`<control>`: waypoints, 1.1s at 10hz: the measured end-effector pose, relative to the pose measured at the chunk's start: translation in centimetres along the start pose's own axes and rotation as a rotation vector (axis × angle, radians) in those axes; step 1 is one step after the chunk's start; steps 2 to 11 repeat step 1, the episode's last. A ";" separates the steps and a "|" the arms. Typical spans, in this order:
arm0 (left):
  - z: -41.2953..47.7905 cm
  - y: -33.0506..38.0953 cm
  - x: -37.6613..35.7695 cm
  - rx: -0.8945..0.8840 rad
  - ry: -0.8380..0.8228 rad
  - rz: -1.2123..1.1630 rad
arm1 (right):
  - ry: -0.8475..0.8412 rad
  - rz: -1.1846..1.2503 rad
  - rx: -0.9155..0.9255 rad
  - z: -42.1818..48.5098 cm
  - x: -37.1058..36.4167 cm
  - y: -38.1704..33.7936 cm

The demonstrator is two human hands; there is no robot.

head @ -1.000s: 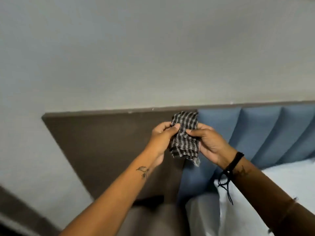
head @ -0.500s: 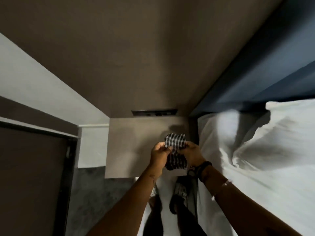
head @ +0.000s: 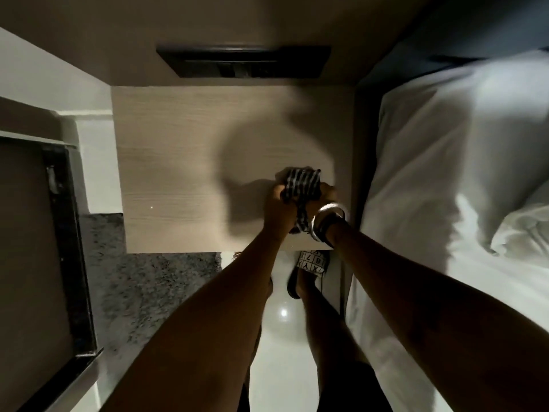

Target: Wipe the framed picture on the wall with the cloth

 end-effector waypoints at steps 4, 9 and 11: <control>-0.7 1.2 0.4 -0.078 0.023 0.073 | 0.072 -0.230 0.055 -0.4 0.2 -0.7; -0.7 1.2 0.4 -0.078 0.023 0.073 | 0.072 -0.230 0.055 -0.4 0.2 -0.7; -0.7 1.2 0.4 -0.078 0.023 0.073 | 0.072 -0.230 0.055 -0.4 0.2 -0.7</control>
Point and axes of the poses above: each hand's wrist, its own z-axis towards the middle knuckle, its own x-axis out of the back of the hand, y = z × x, the point moved 5 cm from there along z, towards the middle knuckle
